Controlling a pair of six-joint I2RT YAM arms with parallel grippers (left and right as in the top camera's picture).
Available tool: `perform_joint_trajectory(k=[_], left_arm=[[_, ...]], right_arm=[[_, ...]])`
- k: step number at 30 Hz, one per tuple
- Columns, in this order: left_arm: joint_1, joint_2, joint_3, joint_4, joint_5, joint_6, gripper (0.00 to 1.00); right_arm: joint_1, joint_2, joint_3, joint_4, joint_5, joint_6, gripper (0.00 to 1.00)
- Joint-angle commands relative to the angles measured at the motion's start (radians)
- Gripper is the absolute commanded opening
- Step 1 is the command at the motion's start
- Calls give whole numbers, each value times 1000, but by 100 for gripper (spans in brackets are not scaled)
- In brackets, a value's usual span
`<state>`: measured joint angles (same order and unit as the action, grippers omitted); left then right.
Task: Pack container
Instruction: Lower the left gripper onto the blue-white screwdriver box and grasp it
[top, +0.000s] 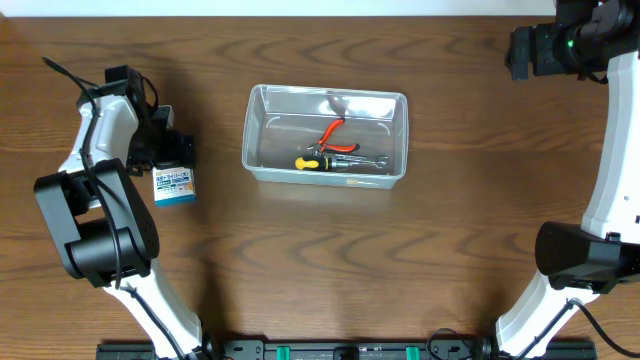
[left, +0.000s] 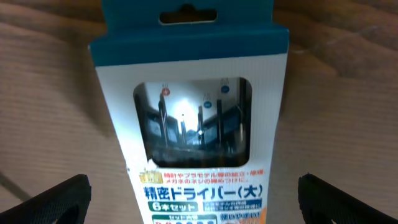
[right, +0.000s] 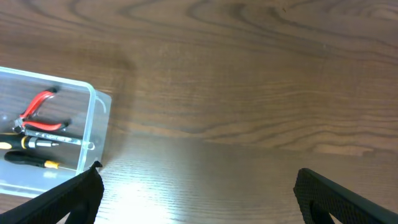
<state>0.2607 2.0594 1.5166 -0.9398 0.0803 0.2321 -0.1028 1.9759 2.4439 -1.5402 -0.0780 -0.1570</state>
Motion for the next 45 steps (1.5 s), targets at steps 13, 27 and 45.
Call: perform_joint_trajectory(k=[13,27,45], left_arm=[[2,34,-27,48,-38,-9,98],[2,34,-61,83,-66,-9,98],[2,34,-153,132,-65,-9,98]], right_arm=[[0,6,-5,3,-9,10,99],[0,6,-5,3,-9,10,99],[0,6,-5,-1,-8,10,99]])
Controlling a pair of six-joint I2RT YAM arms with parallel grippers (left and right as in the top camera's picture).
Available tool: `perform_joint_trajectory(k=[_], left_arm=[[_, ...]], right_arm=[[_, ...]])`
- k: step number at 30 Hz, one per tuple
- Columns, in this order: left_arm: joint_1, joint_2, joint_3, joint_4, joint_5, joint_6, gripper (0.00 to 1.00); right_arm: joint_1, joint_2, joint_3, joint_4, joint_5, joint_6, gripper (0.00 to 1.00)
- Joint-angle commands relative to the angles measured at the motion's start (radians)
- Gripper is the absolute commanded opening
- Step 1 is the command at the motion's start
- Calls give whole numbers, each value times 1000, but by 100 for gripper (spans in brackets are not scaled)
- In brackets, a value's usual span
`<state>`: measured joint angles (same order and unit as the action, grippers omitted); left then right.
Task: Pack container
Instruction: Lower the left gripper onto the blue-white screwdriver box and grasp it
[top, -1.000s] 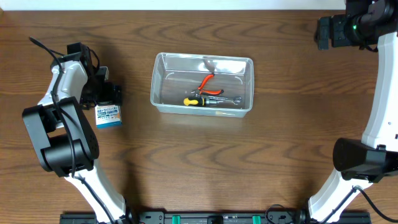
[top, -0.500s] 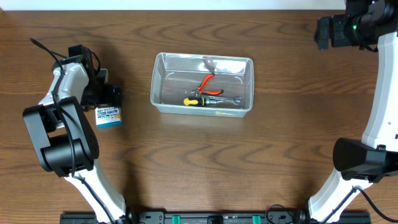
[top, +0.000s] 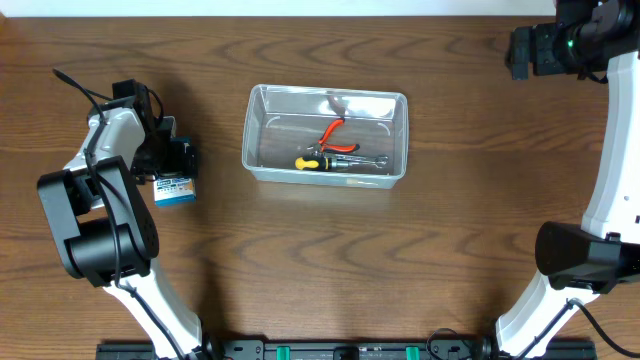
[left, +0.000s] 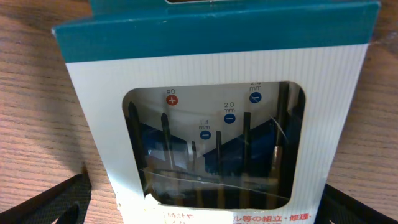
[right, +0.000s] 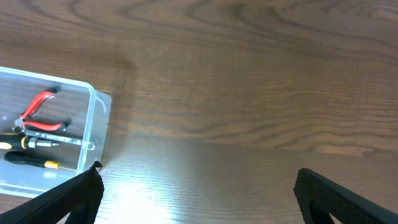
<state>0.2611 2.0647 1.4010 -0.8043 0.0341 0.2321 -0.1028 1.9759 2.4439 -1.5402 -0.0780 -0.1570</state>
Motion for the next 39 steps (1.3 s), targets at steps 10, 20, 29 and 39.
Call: perform_joint_trajectory(k=[10,20,29,39], left_arm=[[2,28,-38,4,9,-19,98],[1,28,-38,14,37,-19,98],[1,28,-38,14,37,-20,81],[2,28,-38,14,37,-20,70]], right_arm=[[-2,6,-5,-36,-8,10,99],[-2,6,-5,-39,-8,11,99],[-1,6,-5,-43,-8,10,99],[-1,6,-5,-51,-8,10,99]])
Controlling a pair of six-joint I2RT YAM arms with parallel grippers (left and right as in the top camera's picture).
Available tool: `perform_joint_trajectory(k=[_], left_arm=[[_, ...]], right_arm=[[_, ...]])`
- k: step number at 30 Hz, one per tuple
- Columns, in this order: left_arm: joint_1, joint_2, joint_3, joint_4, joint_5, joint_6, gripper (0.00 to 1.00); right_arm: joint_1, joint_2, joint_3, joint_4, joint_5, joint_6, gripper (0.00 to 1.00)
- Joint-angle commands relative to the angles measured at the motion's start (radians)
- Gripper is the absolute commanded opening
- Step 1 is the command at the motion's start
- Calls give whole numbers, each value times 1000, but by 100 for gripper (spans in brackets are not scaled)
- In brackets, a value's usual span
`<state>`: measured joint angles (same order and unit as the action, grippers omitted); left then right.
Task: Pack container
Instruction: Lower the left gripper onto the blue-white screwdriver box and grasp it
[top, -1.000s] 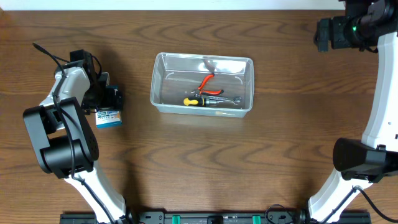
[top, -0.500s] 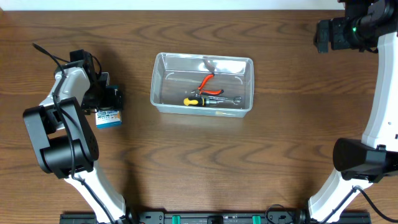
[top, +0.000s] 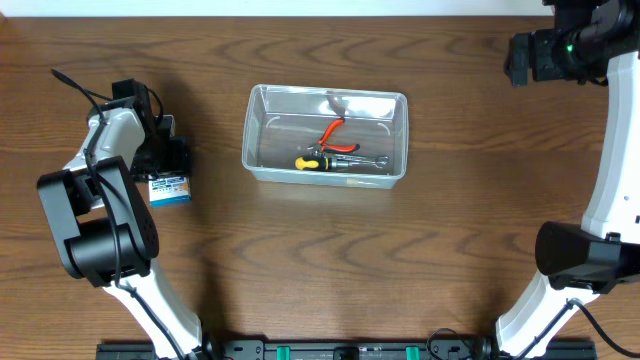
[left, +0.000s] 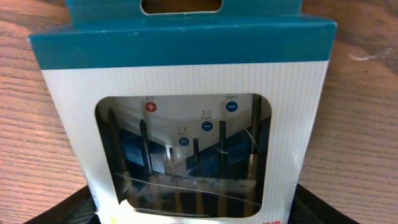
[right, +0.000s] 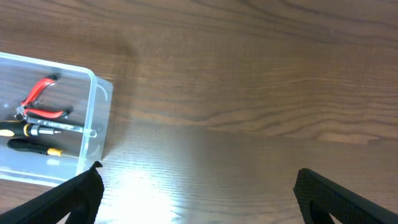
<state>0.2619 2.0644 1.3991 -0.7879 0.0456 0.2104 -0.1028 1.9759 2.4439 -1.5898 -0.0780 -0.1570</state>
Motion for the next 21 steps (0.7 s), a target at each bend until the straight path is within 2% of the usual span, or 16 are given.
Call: perform_joint_trajectory(k=[1,17,21], left_arm=[[0,29,-36,-3,26,2,70],[1,29,-36,-3,26,2,67],[1,29,-36,-2,26,2,62]], right_arm=[[-1,6,-5,-1,-8,10,99],[-1,6,-5,-1,-8,10,99],[-1,6,-5,0,-8,10,99]])
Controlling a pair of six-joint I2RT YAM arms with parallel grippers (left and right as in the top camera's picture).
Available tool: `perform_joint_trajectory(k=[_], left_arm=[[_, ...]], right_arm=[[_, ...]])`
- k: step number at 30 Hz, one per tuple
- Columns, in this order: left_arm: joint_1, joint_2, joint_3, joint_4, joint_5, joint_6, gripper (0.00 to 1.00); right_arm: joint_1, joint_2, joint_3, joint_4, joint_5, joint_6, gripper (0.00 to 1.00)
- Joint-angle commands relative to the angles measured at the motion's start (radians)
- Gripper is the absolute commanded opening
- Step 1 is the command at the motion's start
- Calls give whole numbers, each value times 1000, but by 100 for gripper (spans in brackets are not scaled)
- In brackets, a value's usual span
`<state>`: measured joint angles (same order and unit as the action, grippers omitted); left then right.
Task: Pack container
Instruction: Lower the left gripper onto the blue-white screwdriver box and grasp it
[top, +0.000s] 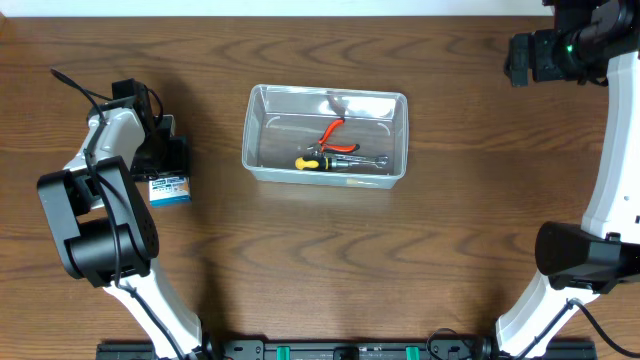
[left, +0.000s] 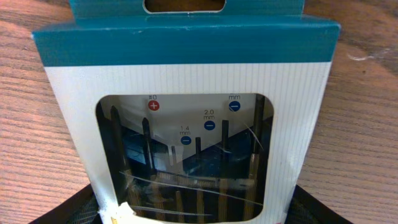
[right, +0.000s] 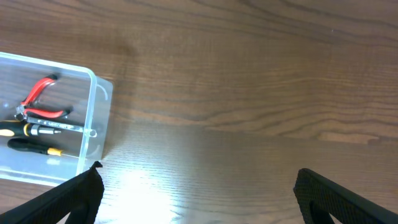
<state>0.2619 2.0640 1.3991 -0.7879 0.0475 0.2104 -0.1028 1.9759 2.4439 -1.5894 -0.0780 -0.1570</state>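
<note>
A boxed screwdriver set (left: 186, 74), teal-topped white card with a clear window, lies on the wood table at the far left (top: 170, 189). My left gripper (top: 166, 160) is down on it, and in the left wrist view its fingers (left: 81, 208) press against both side edges of the box. The clear plastic container (top: 326, 92) stands mid-table, holding red-handled pliers (top: 335, 135), a yellow-and-black screwdriver (top: 312, 162) and a metal wrench. My right gripper (right: 199, 193) hangs open, high over bare table at the far right (top: 535, 55), with nothing between its fingers.
The container's right end (right: 93, 112) shows at the left of the right wrist view, with the pliers (right: 38, 102) inside. A cable runs from the left arm at the table's left edge. Bare wood lies between box and container.
My left gripper hung open above the box with its fingers wide apart. Then it was lower, fingers straddling the box. Then its fingers were against the box's sides, the box a touch further left. The right arm stayed almost still throughout.
</note>
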Motion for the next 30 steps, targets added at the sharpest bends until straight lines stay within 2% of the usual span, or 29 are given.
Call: perform_joint_trajectory(k=[1,13,27,30], left_arm=[[1,29,-36,-2,24,2,59],[1,29,-35,2,23,2,46],[1,-6,-32,-5,20,2,40],[1,-25,-32,-7,20,2,35]], right_arm=[[-1,6,-5,-1,-8,10,99],[-1,6,-5,-1,-8,10,99],[-1,6,-5,0,-8,10,99],[-1,6,-5,-1,-8,10,99]])
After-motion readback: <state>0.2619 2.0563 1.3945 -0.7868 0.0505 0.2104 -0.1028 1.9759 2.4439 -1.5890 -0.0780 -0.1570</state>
